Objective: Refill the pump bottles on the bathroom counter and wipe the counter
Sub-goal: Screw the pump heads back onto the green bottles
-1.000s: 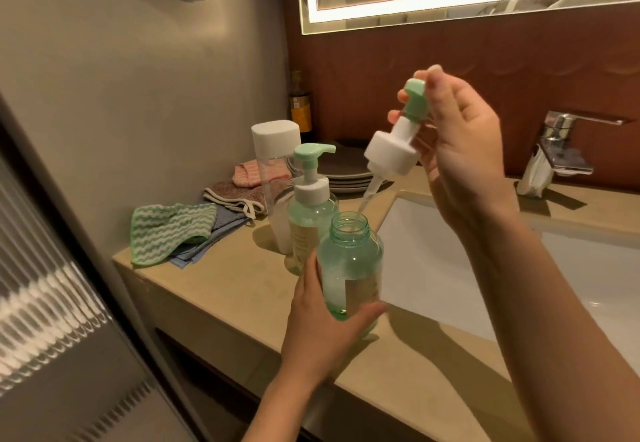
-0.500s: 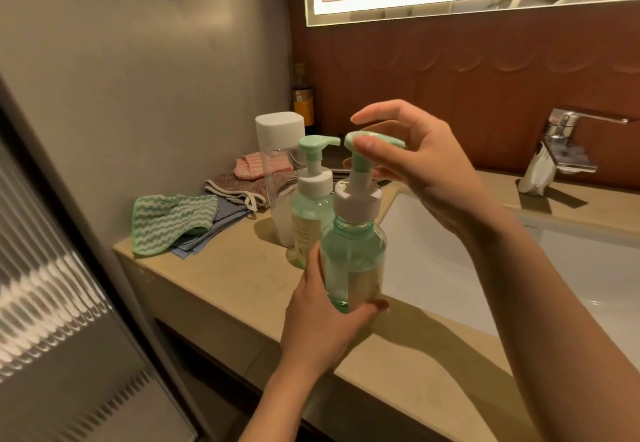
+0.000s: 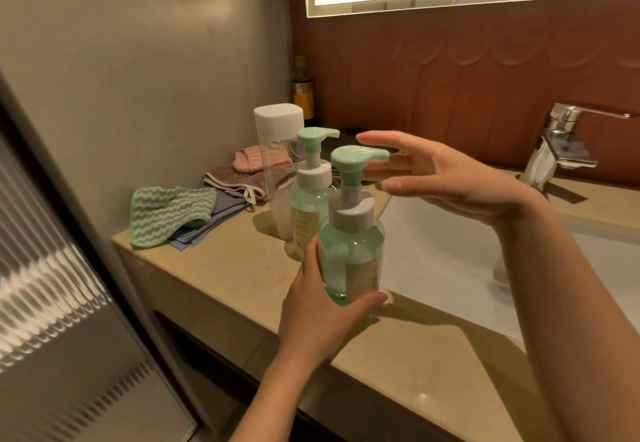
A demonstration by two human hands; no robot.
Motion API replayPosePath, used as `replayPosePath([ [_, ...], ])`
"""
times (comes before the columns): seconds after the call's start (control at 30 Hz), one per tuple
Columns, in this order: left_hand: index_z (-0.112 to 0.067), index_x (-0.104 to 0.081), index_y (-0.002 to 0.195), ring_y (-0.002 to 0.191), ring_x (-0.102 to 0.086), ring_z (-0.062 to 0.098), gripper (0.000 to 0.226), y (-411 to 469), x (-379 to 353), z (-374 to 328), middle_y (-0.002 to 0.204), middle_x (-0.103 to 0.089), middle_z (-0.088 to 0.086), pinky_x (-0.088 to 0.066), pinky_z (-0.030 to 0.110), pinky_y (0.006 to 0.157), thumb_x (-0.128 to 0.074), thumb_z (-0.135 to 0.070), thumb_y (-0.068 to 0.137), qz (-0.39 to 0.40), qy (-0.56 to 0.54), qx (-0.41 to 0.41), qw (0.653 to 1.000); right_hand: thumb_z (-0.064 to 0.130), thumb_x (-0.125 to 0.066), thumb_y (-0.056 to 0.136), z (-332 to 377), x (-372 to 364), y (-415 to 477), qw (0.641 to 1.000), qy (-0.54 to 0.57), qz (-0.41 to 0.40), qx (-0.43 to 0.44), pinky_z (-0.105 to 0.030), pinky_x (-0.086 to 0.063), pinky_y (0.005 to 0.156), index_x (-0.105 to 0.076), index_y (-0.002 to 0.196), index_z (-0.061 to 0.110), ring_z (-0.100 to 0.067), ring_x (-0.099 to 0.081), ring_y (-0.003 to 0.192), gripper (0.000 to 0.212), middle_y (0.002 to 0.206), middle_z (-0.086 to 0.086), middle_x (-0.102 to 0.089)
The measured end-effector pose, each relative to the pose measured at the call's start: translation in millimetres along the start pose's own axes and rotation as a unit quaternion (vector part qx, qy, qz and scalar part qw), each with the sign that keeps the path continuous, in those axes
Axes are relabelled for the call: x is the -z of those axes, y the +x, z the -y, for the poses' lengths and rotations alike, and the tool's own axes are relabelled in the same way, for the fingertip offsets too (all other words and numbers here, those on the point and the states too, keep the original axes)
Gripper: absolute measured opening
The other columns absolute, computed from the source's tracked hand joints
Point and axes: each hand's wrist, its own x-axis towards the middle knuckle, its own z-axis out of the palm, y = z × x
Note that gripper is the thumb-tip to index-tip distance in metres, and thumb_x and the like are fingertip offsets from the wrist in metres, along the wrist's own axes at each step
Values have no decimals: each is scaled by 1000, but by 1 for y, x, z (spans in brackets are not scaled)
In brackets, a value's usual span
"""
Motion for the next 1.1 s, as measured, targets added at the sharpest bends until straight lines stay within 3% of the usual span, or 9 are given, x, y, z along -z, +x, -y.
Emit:
replayPosePath([
  [0.13,-45,-13,143,121,-39,-1,111,0,1,-1,142,-38,-21,-41,34,104,-76,-65,54,4,-3,-1,1000,14,-65,80,-5,-5,3,998,-19,60,-9,-13,-43,94,-48,126,29,2,-51,120,52,127,21,-58],
  [0.23,-41,-15,144,125,-42,6,113,0,0,0,141,-41,-19,-44,40,103,-75,-68,51,1,3,5,1000,11,-63,81,-5,-14,9,996,-38,78,-11,-10,-42,91,-52,127,24,3,-51,119,49,127,20,-57],
  [0.37,-43,-14,143,127,-42,7,114,0,0,2,142,-40,-19,-44,42,102,-70,-72,49,1,6,7,1000,25,-73,69,-2,-21,12,997,-74,24,-4,-5,-41,87,-60,113,30,7,-57,109,46,112,23,-64],
  [0.47,-45,-13,143,125,-43,6,113,-1,0,2,142,-40,-20,-44,41,102,-71,-71,50,-2,3,10,1000,39,-78,57,-6,-29,20,989,-146,-40,0,-13,-43,91,-55,110,32,3,-56,105,58,111,17,-62],
  [0.63,-52,-17,137,118,-49,8,106,1,0,2,133,-48,-22,-47,40,98,-80,-58,52,-6,-17,26,999,33,-76,72,-3,-40,24,990,-137,-4,22,5,-36,69,-39,103,46,33,-42,87,51,104,35,-42],
  [0.73,-49,-17,138,118,-50,8,108,1,1,3,132,-49,-22,-48,40,96,-82,-54,53,-7,-2,18,1000,33,-71,74,1,-29,16,995,-88,44,15,-1,-36,89,-37,121,46,23,-42,112,59,121,39,-43],
  [0.87,-43,-15,142,122,-47,7,110,1,0,4,139,-44,-20,-45,39,99,-79,-59,54,-6,14,6,1000,11,-71,72,2,-14,4,997,-45,50,25,-21,-39,104,-45,129,26,-3,-50,123,64,132,12,-54],
  [0.93,-39,-20,143,122,-45,6,108,1,0,4,139,-44,-19,-44,37,101,-78,-61,55,-4,11,6,1000,20,-75,63,3,-15,6,997,-69,4,34,-25,-44,101,-53,122,25,-4,-58,113,63,121,8,-63],
  [1.1,-40,-19,141,120,-46,9,107,1,0,4,136,-46,-17,-46,41,98,-78,-58,55,-6,9,13,1000,38,-77,60,4,-38,22,985,-158,-49,40,-4,-43,77,-55,110,34,13,-54,97,55,104,24,-58],
])
